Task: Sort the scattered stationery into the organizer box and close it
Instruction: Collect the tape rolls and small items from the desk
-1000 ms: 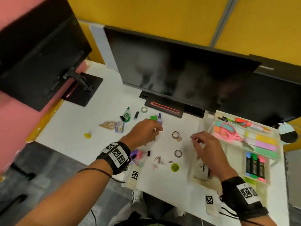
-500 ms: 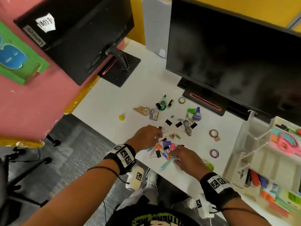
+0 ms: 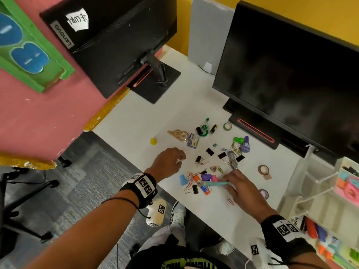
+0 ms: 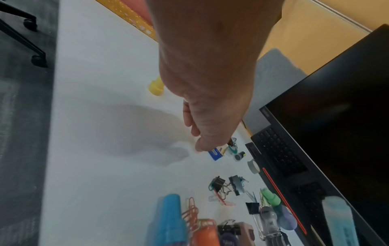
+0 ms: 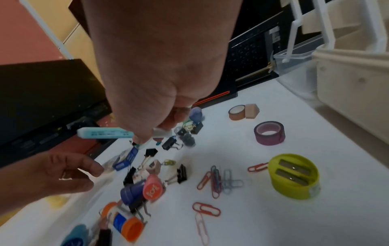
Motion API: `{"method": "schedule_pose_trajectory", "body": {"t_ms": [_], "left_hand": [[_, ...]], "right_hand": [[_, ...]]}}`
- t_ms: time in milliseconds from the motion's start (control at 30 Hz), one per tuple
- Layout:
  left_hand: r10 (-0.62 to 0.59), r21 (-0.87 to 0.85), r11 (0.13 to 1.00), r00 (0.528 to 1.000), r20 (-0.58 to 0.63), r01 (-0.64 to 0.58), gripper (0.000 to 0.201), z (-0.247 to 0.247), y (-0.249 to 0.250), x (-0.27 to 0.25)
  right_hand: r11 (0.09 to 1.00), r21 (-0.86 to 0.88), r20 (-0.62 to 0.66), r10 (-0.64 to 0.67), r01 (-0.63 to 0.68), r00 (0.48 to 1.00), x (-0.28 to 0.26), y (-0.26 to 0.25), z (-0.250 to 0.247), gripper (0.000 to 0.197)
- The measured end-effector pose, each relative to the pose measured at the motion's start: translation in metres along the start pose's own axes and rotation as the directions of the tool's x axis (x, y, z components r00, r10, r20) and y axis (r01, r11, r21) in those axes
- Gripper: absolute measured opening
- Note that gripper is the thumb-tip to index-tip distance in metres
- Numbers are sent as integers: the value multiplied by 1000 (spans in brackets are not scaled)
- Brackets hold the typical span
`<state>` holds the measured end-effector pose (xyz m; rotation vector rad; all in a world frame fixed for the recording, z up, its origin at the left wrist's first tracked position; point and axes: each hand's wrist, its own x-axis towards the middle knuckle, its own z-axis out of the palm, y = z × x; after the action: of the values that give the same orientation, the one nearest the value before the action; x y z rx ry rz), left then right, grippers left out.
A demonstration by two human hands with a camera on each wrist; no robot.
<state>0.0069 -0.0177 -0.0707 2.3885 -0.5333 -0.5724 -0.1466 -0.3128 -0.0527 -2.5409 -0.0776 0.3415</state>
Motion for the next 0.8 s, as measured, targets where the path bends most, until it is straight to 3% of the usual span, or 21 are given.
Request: {"method": "schedule_pose_trajectory", "body": {"t_ms": [133,233,367,567,700,800], "left_hand": [[40,55,998,997,-63,-37,32,-3,6,22],[127,187,975,992,-22,-120,39,-6,17,46],[175,374,909,983,59,-185,40,-5,27,74],[156,485,860,987,45,-159,35,-1,38,92],[140,359,924,990,3,-132,27,1,53,87],[103,61,993,991,-84,-98,27,18,71,69]], "right_hand": [[977,133,-65,173,-164,983,-2,-14,-20,13],[955,188,-97,250,-229,963,-2,-25,-34,7],[950,200,-150,273,-241,950,-7,-28,-45,17],[963,112,-259,265,-244,929,-19,-6,-56,25],[962,140,-314,266,-233,911,-33,1,-74,20],[963,105,-384,268,-247,883,-48,4,-96,25]]}}
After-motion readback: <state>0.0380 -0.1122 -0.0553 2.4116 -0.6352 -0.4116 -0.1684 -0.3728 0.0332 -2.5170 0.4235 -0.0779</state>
